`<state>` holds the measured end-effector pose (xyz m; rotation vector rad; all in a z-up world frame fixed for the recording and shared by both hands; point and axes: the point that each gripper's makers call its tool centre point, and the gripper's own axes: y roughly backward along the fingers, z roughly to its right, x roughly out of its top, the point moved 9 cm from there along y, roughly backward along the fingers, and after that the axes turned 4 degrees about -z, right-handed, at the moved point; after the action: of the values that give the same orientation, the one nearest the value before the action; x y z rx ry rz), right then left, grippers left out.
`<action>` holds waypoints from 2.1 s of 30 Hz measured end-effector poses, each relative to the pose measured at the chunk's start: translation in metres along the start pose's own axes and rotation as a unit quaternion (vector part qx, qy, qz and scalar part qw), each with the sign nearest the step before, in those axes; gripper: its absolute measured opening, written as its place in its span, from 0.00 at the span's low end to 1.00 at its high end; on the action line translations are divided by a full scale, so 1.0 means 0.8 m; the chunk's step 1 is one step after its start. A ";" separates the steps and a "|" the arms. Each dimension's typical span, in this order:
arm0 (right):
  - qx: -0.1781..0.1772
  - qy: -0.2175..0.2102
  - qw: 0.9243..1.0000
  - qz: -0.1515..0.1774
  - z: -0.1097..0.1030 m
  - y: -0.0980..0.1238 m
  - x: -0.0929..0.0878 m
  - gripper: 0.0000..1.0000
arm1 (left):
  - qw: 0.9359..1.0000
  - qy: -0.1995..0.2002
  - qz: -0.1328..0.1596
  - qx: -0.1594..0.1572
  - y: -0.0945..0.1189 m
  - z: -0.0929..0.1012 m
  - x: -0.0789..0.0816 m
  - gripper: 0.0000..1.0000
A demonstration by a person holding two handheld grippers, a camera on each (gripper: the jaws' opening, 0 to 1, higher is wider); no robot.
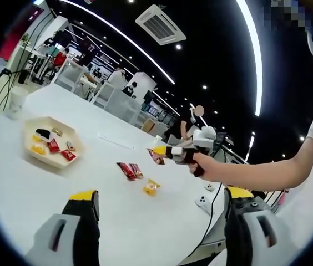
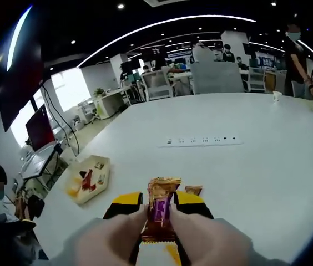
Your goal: Place the target food into the container with the food tongs after gripping and lifting it, then release it inside without dropping or visibly crushing the food.
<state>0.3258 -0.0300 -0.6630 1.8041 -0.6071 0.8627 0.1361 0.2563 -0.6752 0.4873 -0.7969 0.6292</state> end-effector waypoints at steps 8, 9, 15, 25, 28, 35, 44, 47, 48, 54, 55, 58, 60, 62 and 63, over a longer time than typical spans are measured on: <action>0.014 -0.013 1.000 0.006 -0.007 -0.002 0.007 0.21 | 1.000 0.006 0.005 0.008 0.003 -0.004 0.001 0.99; 0.016 -0.019 1.000 0.008 -0.008 -0.002 0.009 0.21 | 1.000 0.007 0.007 0.009 0.003 -0.005 0.001 0.99; 0.027 -0.027 0.999 0.016 -0.013 -0.004 0.021 0.21 | 1.000 0.023 0.009 0.016 0.005 -0.011 -0.002 0.99; 0.031 -0.026 0.999 0.016 -0.015 -0.015 0.025 0.21 | 1.000 0.024 0.002 0.016 -0.004 -0.021 0.005 0.99; 0.035 -0.026 0.999 0.016 -0.019 -0.018 0.025 0.21 | 1.000 0.024 -0.001 0.015 -0.005 -0.023 0.007 0.99; 0.041 -0.022 0.999 0.017 -0.027 -0.023 0.030 0.21 | 1.000 0.023 -0.010 0.014 -0.005 -0.028 0.008 0.99; 0.048 -0.017 0.999 0.015 -0.039 -0.029 0.033 0.21 | 1.000 0.024 -0.004 0.019 0.001 -0.039 0.015 0.99; 0.052 -0.016 0.998 0.014 -0.043 -0.031 0.034 0.21 | 0.999 0.024 0.002 0.024 0.005 -0.044 0.019 0.99; 0.052 -0.015 0.998 0.014 -0.045 -0.031 0.034 0.21 | 0.999 0.024 0.002 0.025 0.005 -0.044 0.019 0.99; 0.061 -0.005 0.998 0.012 -0.056 -0.032 0.039 0.21 | 1.000 0.021 -0.003 0.023 0.005 -0.043 0.017 0.99; 0.063 -0.004 0.998 0.012 -0.058 -0.031 0.040 0.21 | 1.000 0.021 -0.002 0.023 0.004 -0.042 0.016 0.99; 0.066 0.000 0.998 0.012 -0.061 -0.031 0.042 0.21 | 0.999 0.024 0.000 0.023 0.002 -0.041 0.015 0.99; 0.069 0.001 0.998 0.012 -0.063 -0.031 0.043 0.21 | 0.999 0.028 0.002 0.022 0.001 -0.039 0.013 0.99; 0.070 0.003 0.997 0.012 -0.065 -0.031 0.044 0.21 | 0.999 0.028 0.001 0.021 -0.001 -0.039 0.012 0.99; 0.072 0.006 0.997 0.012 -0.067 -0.031 0.045 0.21 | 0.999 0.028 0.001 0.020 -0.001 -0.038 0.012 0.99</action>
<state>0.3514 0.0284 -0.6357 1.9235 -0.5714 0.9543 0.1573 0.2775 -0.6867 0.5044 -0.7331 0.6589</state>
